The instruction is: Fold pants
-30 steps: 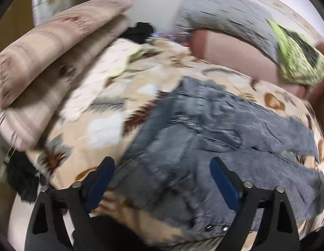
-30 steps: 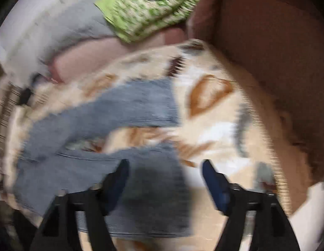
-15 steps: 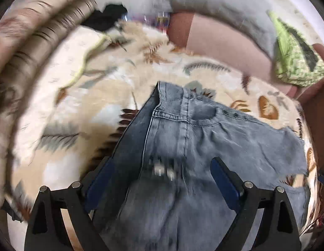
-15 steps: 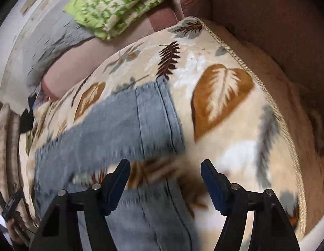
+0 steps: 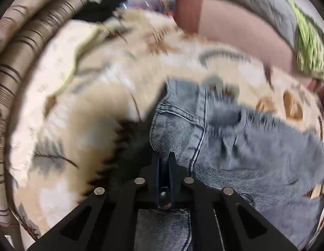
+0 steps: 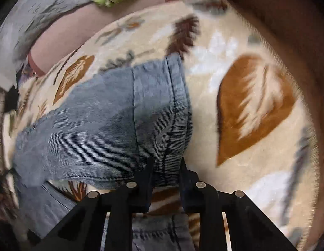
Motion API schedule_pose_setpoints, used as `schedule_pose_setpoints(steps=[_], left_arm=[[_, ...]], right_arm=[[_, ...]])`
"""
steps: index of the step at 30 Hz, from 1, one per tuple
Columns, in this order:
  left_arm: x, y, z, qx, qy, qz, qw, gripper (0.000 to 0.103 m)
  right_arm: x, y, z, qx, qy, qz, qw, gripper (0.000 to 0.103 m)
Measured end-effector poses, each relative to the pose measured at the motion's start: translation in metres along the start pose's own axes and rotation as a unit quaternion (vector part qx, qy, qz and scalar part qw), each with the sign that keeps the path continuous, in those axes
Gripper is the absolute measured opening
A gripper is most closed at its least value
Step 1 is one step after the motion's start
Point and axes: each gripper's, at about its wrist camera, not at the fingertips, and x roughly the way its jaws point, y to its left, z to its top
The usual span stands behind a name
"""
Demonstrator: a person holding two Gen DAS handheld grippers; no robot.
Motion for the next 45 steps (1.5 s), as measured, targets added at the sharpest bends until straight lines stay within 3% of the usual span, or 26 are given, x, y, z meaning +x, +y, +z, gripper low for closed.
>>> schedule_pose_setpoints(steps=[3, 4, 6, 7, 9, 13, 15, 22, 25, 27, 34, 35, 36, 37, 39, 41, 42, 45], left_arm=[[0.007, 0.0, 0.001, 0.005, 0.005, 0.013, 0.9999, 0.008], [0.021, -0.001, -0.002, 0.005, 0.026, 0.018, 0.9995, 0.009], [0.057, 0.003, -0.008, -0.008, 0.081, 0.022, 0.9964, 0.023], [0.053, 0.004, -0.009, -0.011, 0.066, 0.025, 0.9974, 0.028], [0.037, 0.006, -0.007, -0.01, 0.046, 0.018, 0.9987, 0.053], [0.008, 0.007, 0.011, -0.011, -0.012, 0.0, 0.9999, 0.073], [0.008, 0.007, 0.028, -0.02, -0.026, -0.01, 0.9994, 0.075], [0.044, -0.001, 0.072, -0.052, 0.004, -0.072, 0.996, 0.075], [0.064, -0.002, 0.082, -0.07, 0.027, -0.083, 0.9938, 0.065], [0.076, -0.005, 0.086, -0.062, 0.037, -0.086, 0.9937, 0.047], [0.096, -0.012, 0.094, -0.058, 0.048, -0.085, 0.9935, 0.046], [0.099, -0.012, 0.095, -0.057, 0.048, -0.083, 0.9937, 0.043], [0.1, -0.014, 0.096, -0.046, 0.045, -0.066, 0.9957, 0.015], [0.102, -0.017, 0.096, -0.033, 0.046, -0.045, 0.9974, 0.001], [0.102, -0.017, 0.097, -0.023, 0.048, -0.032, 0.9981, 0.002], [0.097, -0.016, 0.098, -0.02, 0.042, -0.026, 0.9986, 0.002], [0.093, -0.014, 0.099, -0.019, 0.035, -0.024, 0.9989, 0.001], [0.075, -0.008, 0.102, -0.031, 0.011, -0.03, 0.999, 0.001]], right_arm=[[0.004, 0.0, -0.009, -0.013, 0.01, -0.017, 1.0, 0.022], [0.03, 0.0, -0.017, -0.027, 0.057, -0.033, 0.997, 0.029], [0.031, -0.008, -0.019, -0.005, 0.032, -0.019, 0.999, 0.038], [0.024, -0.014, -0.017, 0.018, 0.028, -0.004, 0.999, 0.05], [0.011, -0.023, -0.014, 0.042, 0.014, 0.016, 0.999, 0.083], [-0.011, -0.029, 0.008, 0.045, -0.037, 0.018, 0.998, 0.083], [-0.009, -0.03, 0.024, 0.065, -0.047, 0.036, 0.996, 0.083], [0.028, -0.018, 0.068, 0.061, -0.037, 0.04, 0.997, 0.083], [0.037, -0.015, 0.075, 0.064, -0.033, 0.041, 0.997, 0.083], [0.036, -0.015, 0.076, 0.062, -0.035, 0.044, 0.996, 0.083], [0.048, -0.01, 0.085, 0.055, -0.026, 0.037, 0.997, 0.083], [0.05, -0.009, 0.086, 0.055, -0.023, 0.039, 0.997, 0.083], [0.055, -0.008, 0.087, 0.052, -0.017, 0.044, 0.998, 0.081], [0.062, -0.004, 0.089, 0.043, -0.004, 0.043, 0.998, 0.067], [0.069, 0.0, 0.091, 0.033, 0.006, 0.013, 0.999, 0.038], [0.065, -0.001, 0.093, 0.034, 0.002, 0.014, 0.999, 0.028], [0.062, -0.001, 0.093, 0.035, 0.0, 0.02, 0.999, 0.017], [0.041, -0.002, 0.094, 0.034, -0.026, 0.02, 0.999, 0.017]])
